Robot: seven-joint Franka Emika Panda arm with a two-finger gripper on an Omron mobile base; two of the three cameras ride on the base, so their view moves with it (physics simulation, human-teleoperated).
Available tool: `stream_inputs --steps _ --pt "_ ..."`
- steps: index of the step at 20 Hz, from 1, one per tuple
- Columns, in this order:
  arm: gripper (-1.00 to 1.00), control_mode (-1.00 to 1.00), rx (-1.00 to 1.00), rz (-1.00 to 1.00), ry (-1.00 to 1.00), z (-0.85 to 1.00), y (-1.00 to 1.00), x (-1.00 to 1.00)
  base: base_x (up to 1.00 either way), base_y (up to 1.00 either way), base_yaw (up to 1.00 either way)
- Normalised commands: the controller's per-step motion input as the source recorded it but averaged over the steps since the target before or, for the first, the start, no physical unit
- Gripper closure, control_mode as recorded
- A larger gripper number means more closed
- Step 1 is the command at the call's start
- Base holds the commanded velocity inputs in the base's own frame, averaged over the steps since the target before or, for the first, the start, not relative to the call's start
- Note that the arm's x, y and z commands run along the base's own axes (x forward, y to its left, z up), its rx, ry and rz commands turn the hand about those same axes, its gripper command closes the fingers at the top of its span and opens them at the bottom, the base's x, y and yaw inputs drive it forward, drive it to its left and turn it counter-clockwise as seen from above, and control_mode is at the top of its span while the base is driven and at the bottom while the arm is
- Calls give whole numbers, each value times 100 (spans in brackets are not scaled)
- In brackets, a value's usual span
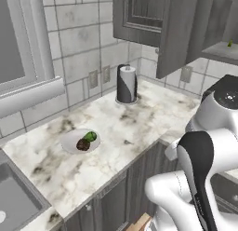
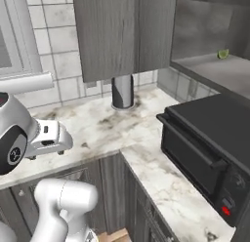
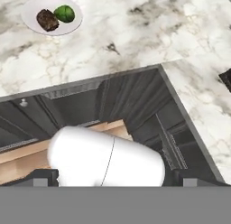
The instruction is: Pick the avocado and bread from the counter and place them on the plate. Then pick the jam from the cabinet and place it next to the plate. Lastly close the cabinet door.
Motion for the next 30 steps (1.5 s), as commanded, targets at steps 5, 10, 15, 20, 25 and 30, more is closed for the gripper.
stream_inputs --steps 5,10,15,20,25,30 --pt "-100 100 0 0 0 0 0 0 0 0 -38" --pt "-100 100 0 0 0 0 0 0 0 0 -40" --pt "-100 100 0 0 0 0 0 0 0 0 -41" --pt "-100 100 0 0 0 0 0 0 0 0 -38" --pt "-100 100 0 0 0 0 0 0 2 3 -35" --pt "-100 100 0 0 0 0 0 0 7 7 -33"
